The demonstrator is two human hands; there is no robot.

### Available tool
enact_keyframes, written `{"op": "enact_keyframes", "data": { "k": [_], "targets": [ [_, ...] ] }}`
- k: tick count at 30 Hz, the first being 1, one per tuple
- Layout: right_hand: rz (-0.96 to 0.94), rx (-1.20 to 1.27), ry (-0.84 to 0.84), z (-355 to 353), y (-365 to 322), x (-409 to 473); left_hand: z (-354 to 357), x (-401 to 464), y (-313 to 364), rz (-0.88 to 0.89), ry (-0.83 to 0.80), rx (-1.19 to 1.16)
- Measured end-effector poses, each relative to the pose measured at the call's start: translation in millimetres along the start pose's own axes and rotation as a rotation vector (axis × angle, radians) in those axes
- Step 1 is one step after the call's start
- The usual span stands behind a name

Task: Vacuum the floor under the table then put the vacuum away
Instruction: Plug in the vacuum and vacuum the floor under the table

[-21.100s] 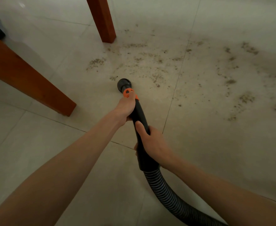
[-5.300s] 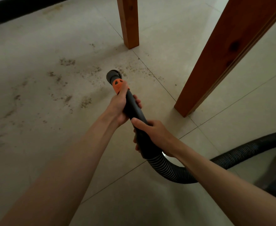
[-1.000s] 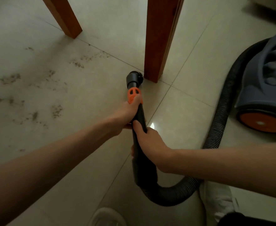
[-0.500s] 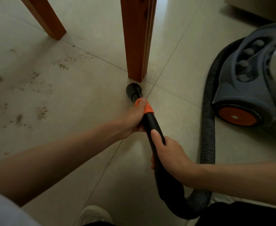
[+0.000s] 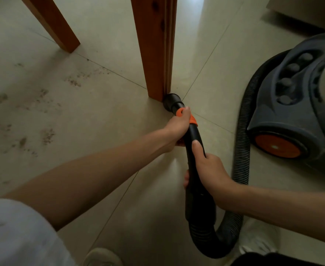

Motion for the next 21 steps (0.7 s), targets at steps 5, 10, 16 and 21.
{"op": "enact_keyframes", "data": {
  "k": [5, 10, 16, 21],
  "targets": [
    [-0.014, 0.036, 0.003, 0, -20, 13, 5, 17, 18, 0.048, 0.002, -0.034],
    [-0.038, 0.067, 0.032, 3, -44, 27, 5, 33, 41, 0.096, -0.003, -0.084],
    [0.006, 0.093, 0.041, -7, -33, 26, 17, 26, 38, 0.074, -0.066, -0.076],
    [0.042, 0.124, 0.055, -18, -5, 13, 36, 8, 20, 0.058, -0.088, 0.016]
  ]
}}
Point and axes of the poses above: each hand's wrist, its own x-axis towards the middle knuckle, its own z-axis out of the palm, y = z × x, the point moved 7 cm from there along x, towards the middle knuckle, and after that the axes turned 4 degrees about y, right-handed, at the moved point
